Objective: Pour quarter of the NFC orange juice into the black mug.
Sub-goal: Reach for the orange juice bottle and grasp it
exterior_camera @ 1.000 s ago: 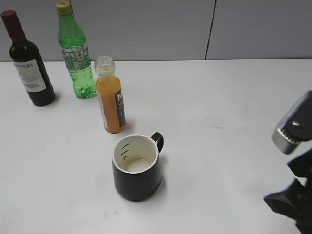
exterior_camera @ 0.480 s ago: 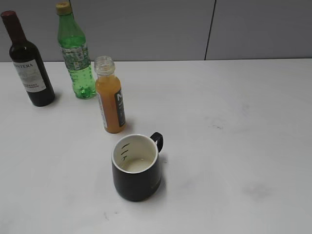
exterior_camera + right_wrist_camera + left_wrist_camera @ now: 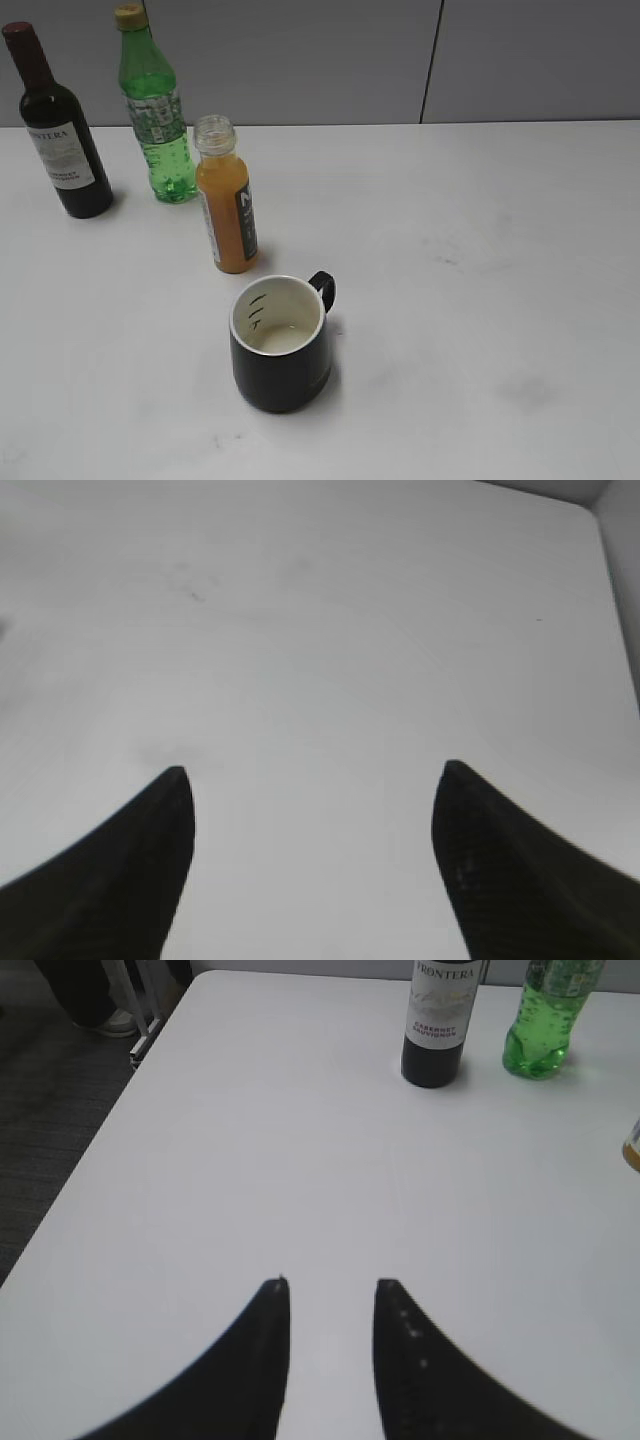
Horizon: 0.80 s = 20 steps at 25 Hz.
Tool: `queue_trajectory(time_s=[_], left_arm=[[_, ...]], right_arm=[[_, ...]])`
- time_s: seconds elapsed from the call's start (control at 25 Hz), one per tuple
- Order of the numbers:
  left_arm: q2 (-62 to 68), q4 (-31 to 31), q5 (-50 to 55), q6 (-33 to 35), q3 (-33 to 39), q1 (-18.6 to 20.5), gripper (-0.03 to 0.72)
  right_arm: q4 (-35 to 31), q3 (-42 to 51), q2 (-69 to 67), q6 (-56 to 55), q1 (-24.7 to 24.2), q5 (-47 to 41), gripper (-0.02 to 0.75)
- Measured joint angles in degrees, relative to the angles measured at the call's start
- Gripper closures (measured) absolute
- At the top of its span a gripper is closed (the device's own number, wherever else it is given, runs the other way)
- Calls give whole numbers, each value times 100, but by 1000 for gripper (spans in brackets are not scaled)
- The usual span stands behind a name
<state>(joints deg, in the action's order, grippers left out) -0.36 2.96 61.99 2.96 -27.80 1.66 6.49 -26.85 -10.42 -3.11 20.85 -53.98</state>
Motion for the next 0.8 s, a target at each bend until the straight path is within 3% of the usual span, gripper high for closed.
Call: queue_trajectory(time_s=[0.28, 0.52, 0.8], left_arm=[[0, 0, 0, 0, 0, 0, 457], [0, 5, 0, 0, 0, 0, 457], [0, 18, 0, 0, 0, 0, 457]], right_arm=[[-234, 261, 835, -17, -947, 8, 174], [-416, 327, 1064, 180, -1271, -2, 177], [-598, 327, 1064, 408, -1313, -2, 179]])
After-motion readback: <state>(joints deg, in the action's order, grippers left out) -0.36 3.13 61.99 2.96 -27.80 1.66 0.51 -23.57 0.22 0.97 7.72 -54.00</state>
